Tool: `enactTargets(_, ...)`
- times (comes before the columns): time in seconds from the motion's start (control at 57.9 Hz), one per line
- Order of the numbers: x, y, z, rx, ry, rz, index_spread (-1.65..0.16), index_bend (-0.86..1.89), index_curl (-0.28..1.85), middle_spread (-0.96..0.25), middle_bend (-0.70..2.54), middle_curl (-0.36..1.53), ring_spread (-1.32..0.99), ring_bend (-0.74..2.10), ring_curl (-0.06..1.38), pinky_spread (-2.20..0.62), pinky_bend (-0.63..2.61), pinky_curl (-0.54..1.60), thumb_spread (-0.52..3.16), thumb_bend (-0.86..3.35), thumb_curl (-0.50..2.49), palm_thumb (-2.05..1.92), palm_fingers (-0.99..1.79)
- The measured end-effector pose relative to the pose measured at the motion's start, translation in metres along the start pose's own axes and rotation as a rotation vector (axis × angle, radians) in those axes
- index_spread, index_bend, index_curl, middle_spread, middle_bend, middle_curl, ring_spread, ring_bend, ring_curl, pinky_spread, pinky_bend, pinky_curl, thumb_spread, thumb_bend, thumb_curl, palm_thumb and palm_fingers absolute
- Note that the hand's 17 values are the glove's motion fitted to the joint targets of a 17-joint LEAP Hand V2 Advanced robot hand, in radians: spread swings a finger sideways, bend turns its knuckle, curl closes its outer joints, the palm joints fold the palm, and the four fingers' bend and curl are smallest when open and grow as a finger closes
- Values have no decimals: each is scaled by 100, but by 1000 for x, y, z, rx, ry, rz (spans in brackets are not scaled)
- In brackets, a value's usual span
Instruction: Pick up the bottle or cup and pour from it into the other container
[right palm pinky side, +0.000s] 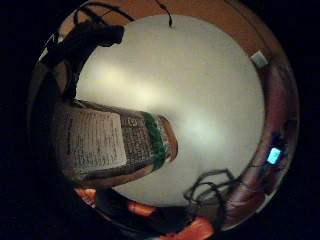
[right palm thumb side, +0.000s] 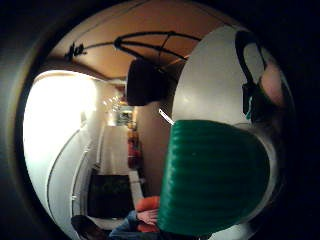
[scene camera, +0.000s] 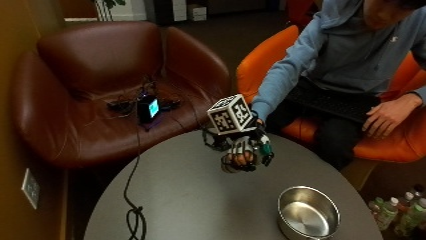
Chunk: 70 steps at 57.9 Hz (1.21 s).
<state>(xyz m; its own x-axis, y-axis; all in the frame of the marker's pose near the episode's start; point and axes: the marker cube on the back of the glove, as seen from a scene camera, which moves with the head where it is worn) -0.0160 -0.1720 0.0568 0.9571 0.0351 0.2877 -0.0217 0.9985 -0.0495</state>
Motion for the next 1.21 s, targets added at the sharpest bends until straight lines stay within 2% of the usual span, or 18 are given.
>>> enactTargets(0.293,-95,-21,5,-162,624,-86,-20,19,50,-9,38,50,-19,43,45,-20,27,38,19,-4,71,100,121)
enactTargets(0.414,-123,-40,12,-168,931,-130,-20,19,51,-10,38,50,-20,42,46,-20,27,39,19,-4,72,100,120)
enactTargets(0.552,-146,-22,41,-232,1364,-127,-20,18,51,-10,37,51,-20,42,46,-21,28,39,20,-4,72,99,121)
enactTargets(0.742,-164,-13,80,-292,1687,-111,-21,18,51,-10,36,51,-20,41,46,-22,30,39,21,-4,73,97,120)
enactTargets(0.846,-169,-15,91,-288,1772,-99,-21,17,51,-11,35,51,-21,40,46,-22,31,40,22,-4,73,96,120)
enactTargets(1.209,-173,-13,101,-323,1803,-69,-23,17,49,-12,34,51,-22,39,46,-23,35,40,26,-4,74,94,120)
